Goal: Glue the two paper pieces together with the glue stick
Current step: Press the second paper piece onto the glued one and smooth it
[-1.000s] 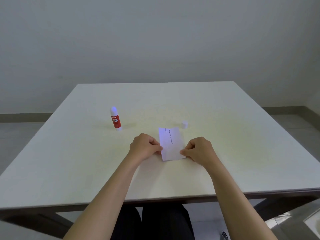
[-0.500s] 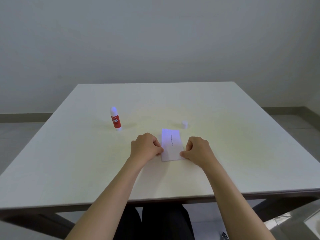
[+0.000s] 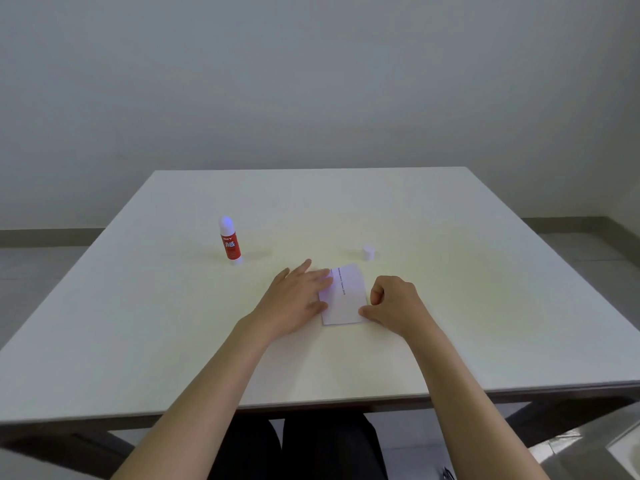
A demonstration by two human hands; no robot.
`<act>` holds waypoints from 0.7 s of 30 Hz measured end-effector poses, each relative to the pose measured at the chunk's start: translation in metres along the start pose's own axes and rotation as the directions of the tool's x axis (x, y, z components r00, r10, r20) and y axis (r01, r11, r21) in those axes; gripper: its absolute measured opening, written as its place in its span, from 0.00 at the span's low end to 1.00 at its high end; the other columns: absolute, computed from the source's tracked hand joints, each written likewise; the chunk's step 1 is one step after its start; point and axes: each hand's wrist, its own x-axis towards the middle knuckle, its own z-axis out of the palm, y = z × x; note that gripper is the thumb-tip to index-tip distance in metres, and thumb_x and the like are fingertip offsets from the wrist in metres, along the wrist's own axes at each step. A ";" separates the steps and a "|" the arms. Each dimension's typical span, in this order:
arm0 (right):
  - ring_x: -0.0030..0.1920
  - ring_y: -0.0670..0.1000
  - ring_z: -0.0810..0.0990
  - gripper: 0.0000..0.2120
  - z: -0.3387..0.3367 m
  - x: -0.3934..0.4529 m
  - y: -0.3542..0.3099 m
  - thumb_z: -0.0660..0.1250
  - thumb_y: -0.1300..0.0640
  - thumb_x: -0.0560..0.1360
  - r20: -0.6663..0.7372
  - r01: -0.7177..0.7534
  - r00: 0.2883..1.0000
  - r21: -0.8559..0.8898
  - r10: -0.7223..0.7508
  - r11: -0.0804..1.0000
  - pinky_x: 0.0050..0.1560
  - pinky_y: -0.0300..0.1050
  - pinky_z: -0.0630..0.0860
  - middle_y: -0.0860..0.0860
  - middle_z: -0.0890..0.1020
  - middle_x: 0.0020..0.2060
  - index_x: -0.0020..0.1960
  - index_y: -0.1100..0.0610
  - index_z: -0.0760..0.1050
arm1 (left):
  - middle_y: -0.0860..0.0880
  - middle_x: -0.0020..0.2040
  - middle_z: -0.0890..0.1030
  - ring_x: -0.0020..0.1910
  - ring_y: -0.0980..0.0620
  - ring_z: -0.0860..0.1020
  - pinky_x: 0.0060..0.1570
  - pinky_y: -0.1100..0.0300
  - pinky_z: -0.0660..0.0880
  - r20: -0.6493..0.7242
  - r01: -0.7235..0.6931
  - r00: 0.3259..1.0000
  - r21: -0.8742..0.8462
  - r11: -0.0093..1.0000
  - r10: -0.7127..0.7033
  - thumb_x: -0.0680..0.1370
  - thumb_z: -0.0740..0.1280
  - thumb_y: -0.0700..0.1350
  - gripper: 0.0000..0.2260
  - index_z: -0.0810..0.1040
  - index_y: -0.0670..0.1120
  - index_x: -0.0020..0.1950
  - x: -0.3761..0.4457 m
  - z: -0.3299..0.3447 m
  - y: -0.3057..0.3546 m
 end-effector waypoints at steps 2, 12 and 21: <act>0.30 0.44 0.67 0.15 0.001 0.000 0.001 0.70 0.63 0.67 -0.007 0.005 1.000 0.004 -0.005 1.000 0.27 0.38 0.60 0.46 0.70 0.30 0.32 0.53 0.64 | 0.59 0.78 0.52 0.78 0.51 0.45 0.75 0.46 0.44 0.090 0.021 0.996 -0.057 0.998 -0.016 0.80 0.58 0.56 0.26 0.58 0.54 0.76 -0.003 0.002 -0.005; 0.60 0.57 0.71 0.12 0.016 -0.009 -0.012 0.62 0.57 0.75 -0.128 0.061 0.984 -0.407 -0.123 0.912 0.51 0.46 0.67 0.53 0.76 0.60 0.58 0.56 0.73 | 0.59 0.79 0.42 0.77 0.54 0.39 0.74 0.42 0.37 0.184 0.033 0.983 -0.035 0.999 -0.026 0.74 0.58 0.66 0.40 0.42 0.53 0.78 -0.002 0.005 -0.007; 0.75 0.61 0.30 0.28 0.026 -0.015 -0.003 0.41 0.45 0.81 -0.110 0.146 0.948 -0.682 -0.299 0.716 0.59 0.65 0.19 0.47 0.40 0.78 0.77 0.54 0.50 | 0.58 0.79 0.41 0.77 0.54 0.38 0.74 0.43 0.36 0.188 0.029 0.982 -0.027 0.999 -0.023 0.74 0.57 0.67 0.40 0.41 0.53 0.78 -0.002 0.006 -0.009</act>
